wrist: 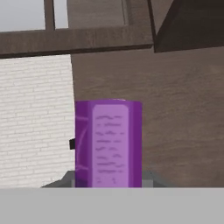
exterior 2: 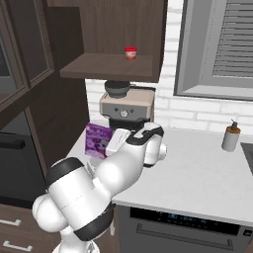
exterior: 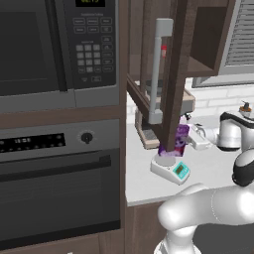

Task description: Pick the cereal and place it on the digital scale for weighing, and close the cabinet.

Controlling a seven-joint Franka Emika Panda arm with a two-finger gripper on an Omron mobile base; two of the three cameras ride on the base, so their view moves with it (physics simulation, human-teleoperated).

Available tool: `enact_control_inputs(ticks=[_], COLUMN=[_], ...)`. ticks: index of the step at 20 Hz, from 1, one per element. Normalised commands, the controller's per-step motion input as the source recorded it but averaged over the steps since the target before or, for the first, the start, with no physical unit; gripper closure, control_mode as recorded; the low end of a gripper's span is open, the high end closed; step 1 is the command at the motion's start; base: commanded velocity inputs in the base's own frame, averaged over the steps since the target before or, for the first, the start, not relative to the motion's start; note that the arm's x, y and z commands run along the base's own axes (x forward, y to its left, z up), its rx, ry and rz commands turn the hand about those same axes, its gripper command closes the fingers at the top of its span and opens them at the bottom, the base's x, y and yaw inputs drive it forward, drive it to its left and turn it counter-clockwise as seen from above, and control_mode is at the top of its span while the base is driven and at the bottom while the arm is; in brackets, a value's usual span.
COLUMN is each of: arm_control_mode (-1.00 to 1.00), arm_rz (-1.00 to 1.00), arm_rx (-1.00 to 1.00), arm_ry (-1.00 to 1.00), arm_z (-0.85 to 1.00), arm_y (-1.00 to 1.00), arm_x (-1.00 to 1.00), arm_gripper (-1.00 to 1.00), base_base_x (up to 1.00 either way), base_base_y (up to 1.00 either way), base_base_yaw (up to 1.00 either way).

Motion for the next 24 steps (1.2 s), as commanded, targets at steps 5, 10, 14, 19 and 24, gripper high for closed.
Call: enact_control_inputs(ticks=[5, 10, 14, 19, 24], arm_control_mode=[-1.0, -1.0, -1.0, -1.0, -1.0], arm_rz=[0.0, -0.01, 0.0, 0.0, 0.0], arm_rx=[-0.06, -0.09, -0.06, -0.04, 0.0], arm_ry=[0.0, -0.01, -0.18, -0.13, -0.03], arm_z=[-0.07, -0.13, -0.28, -0.33, -0.28], arm_y=[0.05, 0.16, 0.05, 0.01, 0.0], arm_x=[0.08, 0.03, 0.02, 0.07, 0.14], arm_gripper=[1.0, 1.0, 1.0, 1.0, 1.0], base_base_x=[0.0, 0.0, 0.0, 0.0, 0.0], base_base_y=[0.0, 0.0, 0.0, 0.0, 0.0], base_base_yaw=[0.0, 0.0, 0.0, 0.0, 0.0])
